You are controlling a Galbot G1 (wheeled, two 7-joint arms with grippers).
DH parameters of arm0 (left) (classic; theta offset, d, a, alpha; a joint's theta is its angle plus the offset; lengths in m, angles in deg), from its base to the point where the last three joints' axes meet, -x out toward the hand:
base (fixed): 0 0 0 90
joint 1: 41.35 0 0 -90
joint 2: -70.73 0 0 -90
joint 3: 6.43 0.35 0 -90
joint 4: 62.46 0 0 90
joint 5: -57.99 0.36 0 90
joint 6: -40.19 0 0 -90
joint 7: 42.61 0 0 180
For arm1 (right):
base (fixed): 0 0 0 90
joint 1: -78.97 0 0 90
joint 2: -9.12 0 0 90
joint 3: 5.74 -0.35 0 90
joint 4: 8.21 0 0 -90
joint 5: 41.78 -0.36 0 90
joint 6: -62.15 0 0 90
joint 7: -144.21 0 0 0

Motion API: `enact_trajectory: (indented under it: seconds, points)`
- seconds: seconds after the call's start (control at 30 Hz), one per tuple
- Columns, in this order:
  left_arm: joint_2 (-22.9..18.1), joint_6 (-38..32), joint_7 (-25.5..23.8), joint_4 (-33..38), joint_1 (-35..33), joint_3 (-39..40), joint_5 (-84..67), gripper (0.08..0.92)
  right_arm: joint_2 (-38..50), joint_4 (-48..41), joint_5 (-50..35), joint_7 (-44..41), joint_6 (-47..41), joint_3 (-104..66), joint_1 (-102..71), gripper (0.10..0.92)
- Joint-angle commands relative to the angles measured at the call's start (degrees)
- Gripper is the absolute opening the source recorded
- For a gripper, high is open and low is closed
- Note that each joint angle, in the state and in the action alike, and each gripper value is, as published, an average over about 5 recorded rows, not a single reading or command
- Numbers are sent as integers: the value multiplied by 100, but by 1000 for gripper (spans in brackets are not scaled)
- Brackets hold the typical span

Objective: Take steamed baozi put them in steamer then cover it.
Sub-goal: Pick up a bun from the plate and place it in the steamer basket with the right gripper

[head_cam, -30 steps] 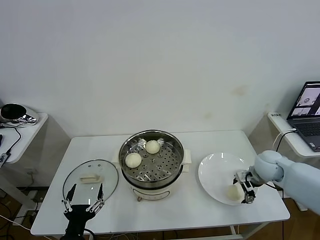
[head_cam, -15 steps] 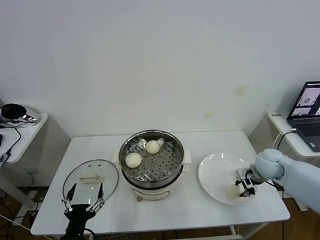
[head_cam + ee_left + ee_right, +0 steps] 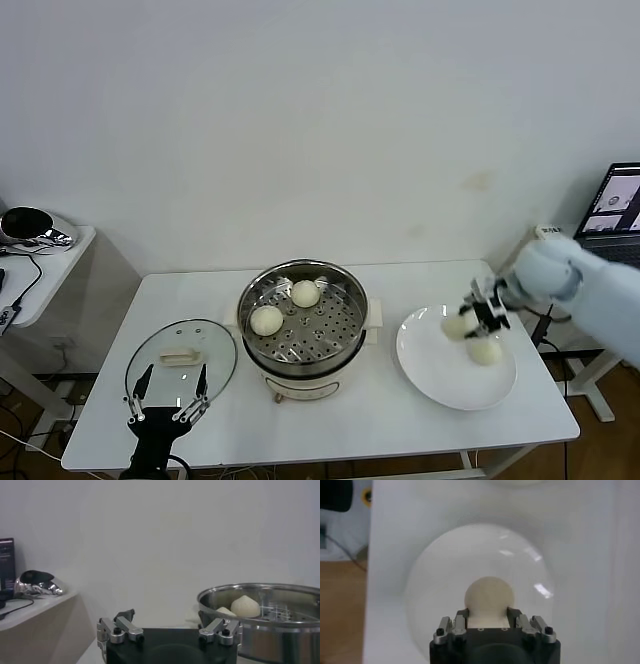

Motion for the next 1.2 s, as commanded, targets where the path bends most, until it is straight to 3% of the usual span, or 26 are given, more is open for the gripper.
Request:
enact_trajectory:
  seconds: [0.03,0.23,0.6,0.93,1.2]
  points:
    - [3,3,0,7,6,-1,-5,823,-1156,84,-1133,1,391,901,2134,505]
    - [-9,-1,0,28,6,-19,-9,823,-2034,161,-1392,303,903,1248,2265,509]
    - [-89,-18,25,55,41,-66,-7,823,-3667,-442,-849,574,2386,2027,1695,509]
    - [-140,-39,38,99,15,-93,-9,823,-4148,-797,516,493,3441,2307,1354,517]
    - [-161,-67,51,85,14,-83,-8,823,-4155,-884,860,519,3714,2364,1084,520]
